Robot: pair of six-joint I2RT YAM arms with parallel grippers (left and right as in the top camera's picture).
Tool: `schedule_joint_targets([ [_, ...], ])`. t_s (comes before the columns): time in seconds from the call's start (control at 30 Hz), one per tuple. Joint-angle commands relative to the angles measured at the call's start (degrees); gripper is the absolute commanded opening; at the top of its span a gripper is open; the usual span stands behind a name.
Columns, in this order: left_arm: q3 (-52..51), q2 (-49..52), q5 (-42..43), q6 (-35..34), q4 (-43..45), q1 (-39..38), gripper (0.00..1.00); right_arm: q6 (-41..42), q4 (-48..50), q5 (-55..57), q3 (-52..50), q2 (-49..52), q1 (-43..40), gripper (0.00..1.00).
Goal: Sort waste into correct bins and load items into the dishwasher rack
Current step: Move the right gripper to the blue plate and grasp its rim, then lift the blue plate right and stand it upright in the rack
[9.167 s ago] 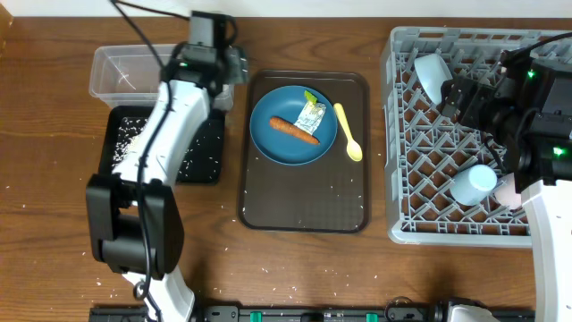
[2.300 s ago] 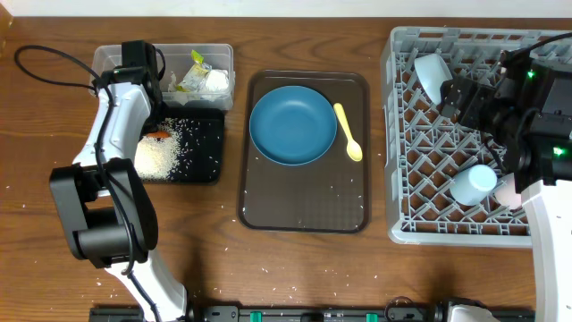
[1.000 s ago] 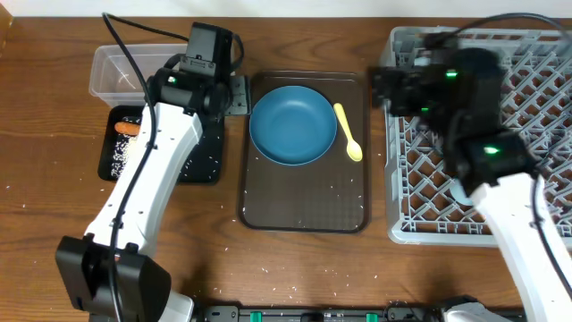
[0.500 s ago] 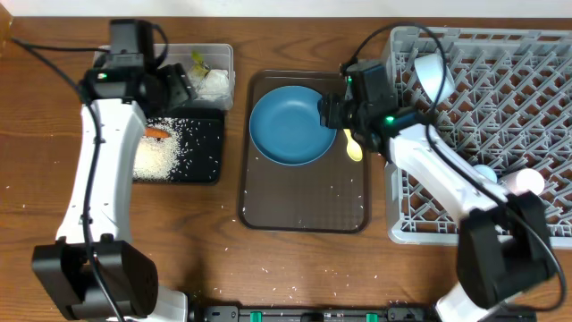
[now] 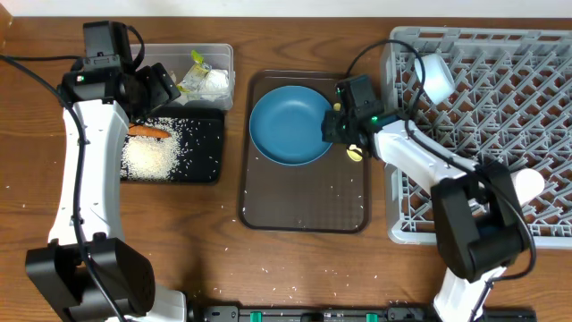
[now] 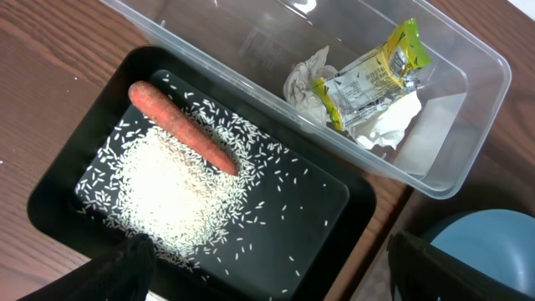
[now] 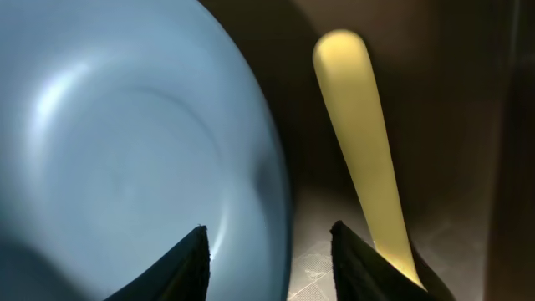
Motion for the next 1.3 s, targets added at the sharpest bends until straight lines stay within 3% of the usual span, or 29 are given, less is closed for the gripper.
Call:
schedule_joint_targets([
  [0.0, 0.11, 0.11, -0.26, 0.09, -0.13, 0.02, 0.92, 1.25, -0.22, -0.44, 0.17, 1.29, 0.59, 0.38],
  [0.23, 0.11, 0.09, -0.26, 0.09, -0.13, 0.04, 0.92, 1.25, 1.16, -0.66, 0.17, 1.2, 0.5, 0.01],
  [0.5, 0.11, 0.11, -0.26, 0.09, -0.13, 0.04, 0.93, 1.01, 1.75, -0.81, 0.31, -0.63, -0.52, 0.01],
  [0.83, 0.11, 0.11, -0.26, 0.11, -0.13, 0.04, 0.94, -7.23, 1.07, 1.31, 4.22, -14.12, -5.31, 0.01],
  [1.07, 0.11, 0.11, -0.26, 0.09, -0.13, 0.04, 0.94, -9.75, -4.09, 27.78, 4.52, -28.3, -8.28, 0.01],
  [1.27, 0.11, 0.11, -0.26, 0.09, -0.13, 0.04, 0.95, -9.7, -4.13, 52.3, 4.5, -33.2, -12.85, 0.01],
])
